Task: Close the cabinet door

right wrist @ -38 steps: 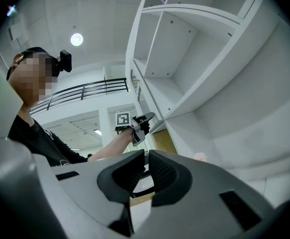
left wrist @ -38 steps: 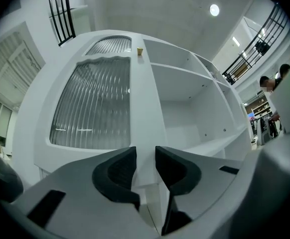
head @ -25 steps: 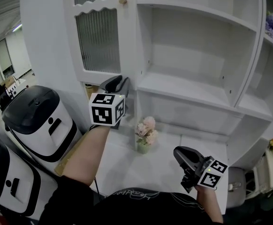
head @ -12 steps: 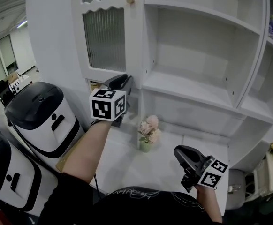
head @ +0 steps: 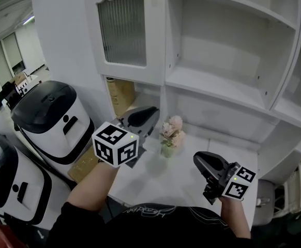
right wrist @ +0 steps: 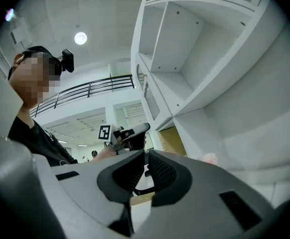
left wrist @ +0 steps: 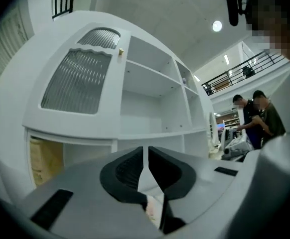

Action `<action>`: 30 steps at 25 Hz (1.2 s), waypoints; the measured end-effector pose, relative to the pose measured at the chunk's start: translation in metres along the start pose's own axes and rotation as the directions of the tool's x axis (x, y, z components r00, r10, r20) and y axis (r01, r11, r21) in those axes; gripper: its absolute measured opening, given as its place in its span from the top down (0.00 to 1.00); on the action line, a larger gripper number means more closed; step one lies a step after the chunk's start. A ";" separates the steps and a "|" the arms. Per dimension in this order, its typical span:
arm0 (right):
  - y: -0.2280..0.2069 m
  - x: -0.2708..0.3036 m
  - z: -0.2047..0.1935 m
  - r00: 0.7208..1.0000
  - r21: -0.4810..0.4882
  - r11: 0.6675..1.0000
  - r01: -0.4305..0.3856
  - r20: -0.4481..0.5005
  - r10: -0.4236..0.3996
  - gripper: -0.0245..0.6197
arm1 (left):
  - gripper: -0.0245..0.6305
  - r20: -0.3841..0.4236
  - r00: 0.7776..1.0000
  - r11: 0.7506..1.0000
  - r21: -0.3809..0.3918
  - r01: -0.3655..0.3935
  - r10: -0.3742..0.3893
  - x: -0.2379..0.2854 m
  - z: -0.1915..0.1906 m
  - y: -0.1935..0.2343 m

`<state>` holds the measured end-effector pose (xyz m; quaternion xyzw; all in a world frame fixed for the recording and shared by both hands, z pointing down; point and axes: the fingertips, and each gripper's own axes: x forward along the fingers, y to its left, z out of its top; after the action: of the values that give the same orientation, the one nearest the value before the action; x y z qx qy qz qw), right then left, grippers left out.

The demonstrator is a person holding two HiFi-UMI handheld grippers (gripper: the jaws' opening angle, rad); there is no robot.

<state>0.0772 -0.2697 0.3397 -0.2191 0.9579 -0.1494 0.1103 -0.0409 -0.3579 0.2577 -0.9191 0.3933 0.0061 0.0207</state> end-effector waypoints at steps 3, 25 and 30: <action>0.003 0.011 0.001 1.000 -0.014 1.000 -0.018 -0.015 0.018 0.88 | 0.89 -0.044 0.989 0.989 -0.050 0.137 -0.140 -0.014 -0.027 -0.041; 0.014 0.032 -0.028 0.998 0.022 0.999 -0.049 -0.050 0.050 0.88 | 0.91 -0.002 0.990 0.958 -0.254 0.135 -0.140 -0.060 -0.081 -0.083; 0.012 0.030 -0.027 0.998 0.026 0.999 -0.043 -0.042 0.044 0.88 | 0.91 -0.018 0.990 0.956 -0.260 0.132 -0.142 -0.056 -0.082 -0.085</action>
<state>0.0389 -0.2662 0.3561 -0.1937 0.9626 -0.1634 0.0956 -0.0185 -0.2621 0.3443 -0.9390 0.3249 0.0390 -0.1061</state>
